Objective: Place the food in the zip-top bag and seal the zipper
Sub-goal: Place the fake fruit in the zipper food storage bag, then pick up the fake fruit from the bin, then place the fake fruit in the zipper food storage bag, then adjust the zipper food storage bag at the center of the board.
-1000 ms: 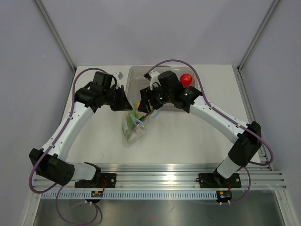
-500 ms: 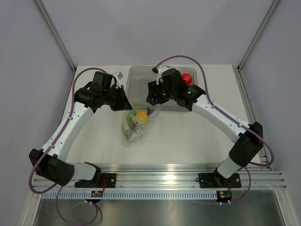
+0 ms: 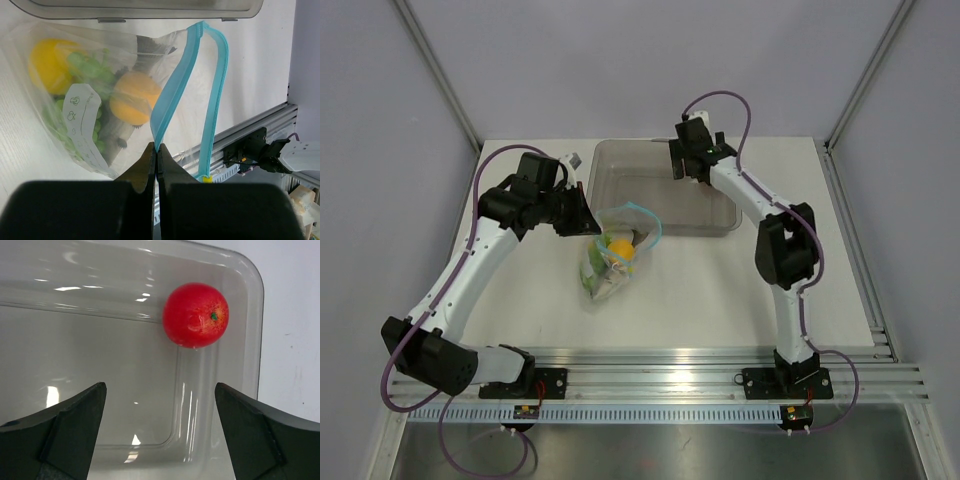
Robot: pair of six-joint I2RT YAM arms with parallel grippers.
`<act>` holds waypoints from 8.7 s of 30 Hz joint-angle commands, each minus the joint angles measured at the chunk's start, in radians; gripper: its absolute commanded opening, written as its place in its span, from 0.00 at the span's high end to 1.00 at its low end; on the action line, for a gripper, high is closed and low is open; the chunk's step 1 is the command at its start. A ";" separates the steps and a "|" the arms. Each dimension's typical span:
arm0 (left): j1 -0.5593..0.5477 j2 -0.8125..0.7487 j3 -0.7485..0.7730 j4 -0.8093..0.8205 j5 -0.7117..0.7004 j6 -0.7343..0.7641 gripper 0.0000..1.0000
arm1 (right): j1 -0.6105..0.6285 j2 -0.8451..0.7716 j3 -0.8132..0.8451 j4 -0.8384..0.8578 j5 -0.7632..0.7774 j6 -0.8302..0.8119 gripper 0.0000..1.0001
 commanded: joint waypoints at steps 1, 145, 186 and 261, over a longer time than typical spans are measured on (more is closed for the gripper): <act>-0.001 -0.029 0.017 0.013 -0.021 0.014 1.00 | -0.028 0.114 0.168 -0.056 0.119 -0.095 0.02; -0.024 -0.111 -0.101 0.145 -0.065 -0.240 1.00 | 0.397 -0.545 -0.221 -0.058 -0.372 0.158 0.15; -0.019 -0.077 -0.028 0.195 -0.087 -0.319 1.00 | 0.656 -0.862 -0.959 0.521 -0.055 0.326 0.78; -0.185 0.075 -0.045 0.482 -0.064 0.730 0.31 | 0.311 -1.076 -1.032 0.426 -0.674 -0.150 1.00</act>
